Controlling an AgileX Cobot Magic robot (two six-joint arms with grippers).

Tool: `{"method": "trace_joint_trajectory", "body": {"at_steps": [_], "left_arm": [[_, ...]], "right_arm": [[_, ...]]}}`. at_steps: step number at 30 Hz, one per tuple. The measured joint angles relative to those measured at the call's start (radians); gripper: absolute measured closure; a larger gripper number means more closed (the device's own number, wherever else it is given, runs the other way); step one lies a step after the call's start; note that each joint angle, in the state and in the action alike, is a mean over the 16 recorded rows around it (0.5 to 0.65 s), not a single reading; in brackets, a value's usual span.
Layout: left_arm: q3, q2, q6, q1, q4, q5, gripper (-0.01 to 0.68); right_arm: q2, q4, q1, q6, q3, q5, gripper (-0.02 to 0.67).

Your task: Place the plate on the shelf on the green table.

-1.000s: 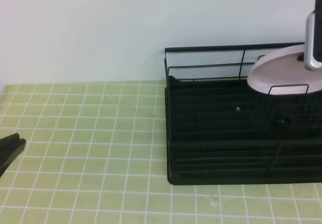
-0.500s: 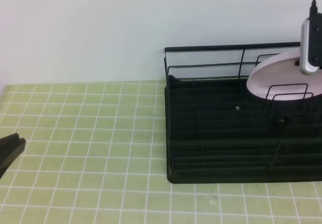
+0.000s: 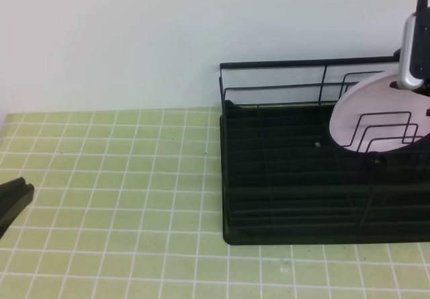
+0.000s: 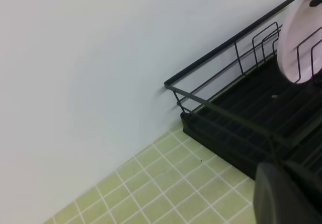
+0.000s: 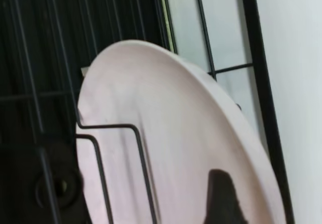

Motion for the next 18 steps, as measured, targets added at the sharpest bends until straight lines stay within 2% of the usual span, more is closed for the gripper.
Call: {"method": "trace_joint_trajectory", "body": {"at_steps": [6, 11, 14, 18], "left_arm": [[0.005, 0.000, -0.013, 0.000, 0.074, 0.001, 0.673], [0.020, 0.000, -0.087, 0.000, 0.177, 0.000, 0.673], [0.044, 0.000, -0.162, 0.000, 0.250, -0.002, 0.673], [0.096, 0.000, -0.292, 0.000, 0.366, -0.004, 0.673]], "right_arm": [[-0.050, 0.071, 0.000, 0.000, 0.000, -0.032, 0.246], [-0.146, 0.231, 0.000, 0.000, 0.000, -0.099, 0.257], [-0.229, 0.384, 0.000, -0.001, 0.000, -0.155, 0.297], [-0.358, 0.608, 0.000, -0.001, 0.000, -0.235, 0.385]]}}
